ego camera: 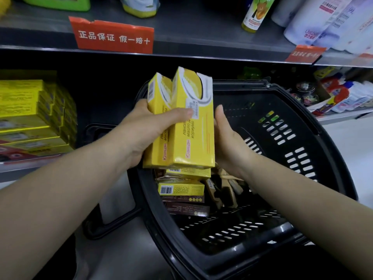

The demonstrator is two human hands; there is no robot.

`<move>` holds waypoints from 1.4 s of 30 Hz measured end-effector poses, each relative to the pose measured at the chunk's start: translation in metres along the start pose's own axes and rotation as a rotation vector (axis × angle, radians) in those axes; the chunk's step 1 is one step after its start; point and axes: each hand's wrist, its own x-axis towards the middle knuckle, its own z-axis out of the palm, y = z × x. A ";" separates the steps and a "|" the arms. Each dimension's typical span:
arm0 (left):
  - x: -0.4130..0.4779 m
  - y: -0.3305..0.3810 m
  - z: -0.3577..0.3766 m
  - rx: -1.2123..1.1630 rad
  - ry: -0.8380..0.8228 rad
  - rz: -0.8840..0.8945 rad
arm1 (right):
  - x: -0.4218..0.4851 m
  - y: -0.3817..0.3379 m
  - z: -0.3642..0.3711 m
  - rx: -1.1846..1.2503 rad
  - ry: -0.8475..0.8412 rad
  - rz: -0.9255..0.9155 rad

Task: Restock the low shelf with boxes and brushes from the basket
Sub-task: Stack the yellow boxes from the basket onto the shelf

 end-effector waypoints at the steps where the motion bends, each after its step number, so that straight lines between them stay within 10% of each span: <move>1: 0.000 0.005 -0.003 -0.011 0.013 0.014 | 0.004 0.006 -0.003 -0.010 -0.014 0.017; 9: -0.004 0.021 -0.032 -0.011 0.127 0.048 | 0.039 0.111 0.000 -1.667 -0.492 0.171; 15: -0.008 0.017 -0.050 0.012 0.142 0.005 | 0.068 0.145 0.022 -1.975 -0.377 -0.026; 18: -0.010 0.015 -0.057 0.028 0.167 0.014 | 0.069 0.118 0.006 -1.728 -0.287 0.087; 28: -0.020 0.005 -0.069 -0.017 0.315 0.053 | -0.010 -0.032 -0.002 0.199 -0.109 0.118; 42: -0.027 -0.020 -0.048 -0.051 0.261 0.081 | -0.036 -0.036 0.048 0.130 0.011 0.049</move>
